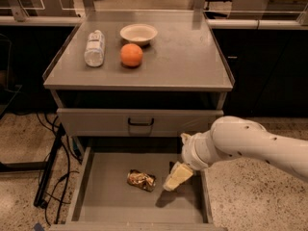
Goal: Pick orange can from middle drawer and place on counter
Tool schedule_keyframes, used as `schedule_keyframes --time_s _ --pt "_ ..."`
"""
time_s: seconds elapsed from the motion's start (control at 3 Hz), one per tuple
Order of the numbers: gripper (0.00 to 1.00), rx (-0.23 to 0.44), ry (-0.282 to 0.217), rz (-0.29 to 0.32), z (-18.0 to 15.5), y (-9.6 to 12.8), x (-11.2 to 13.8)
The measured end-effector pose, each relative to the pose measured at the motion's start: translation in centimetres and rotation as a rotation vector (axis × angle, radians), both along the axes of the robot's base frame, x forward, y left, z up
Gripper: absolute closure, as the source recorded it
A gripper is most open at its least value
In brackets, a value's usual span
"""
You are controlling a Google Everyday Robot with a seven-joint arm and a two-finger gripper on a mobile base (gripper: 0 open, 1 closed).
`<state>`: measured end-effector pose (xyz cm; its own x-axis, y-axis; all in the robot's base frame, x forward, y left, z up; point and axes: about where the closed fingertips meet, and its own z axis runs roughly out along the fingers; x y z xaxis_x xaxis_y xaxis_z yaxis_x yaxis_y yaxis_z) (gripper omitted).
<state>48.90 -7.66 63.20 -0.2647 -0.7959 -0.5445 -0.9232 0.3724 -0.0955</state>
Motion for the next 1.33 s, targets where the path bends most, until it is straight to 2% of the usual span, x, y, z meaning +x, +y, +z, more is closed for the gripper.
schedule_keyframes --time_s 0.67,1.0,1.33 --pt "0.0 0.079 0.044 0.057 -6.4 3.3 2.2" --pt "0.0 0.132 0.058 0.058 -9.7 3.7 2.5" --pt "0.0 0.199 0.088 0.045 -14.5 4.1 2.5"
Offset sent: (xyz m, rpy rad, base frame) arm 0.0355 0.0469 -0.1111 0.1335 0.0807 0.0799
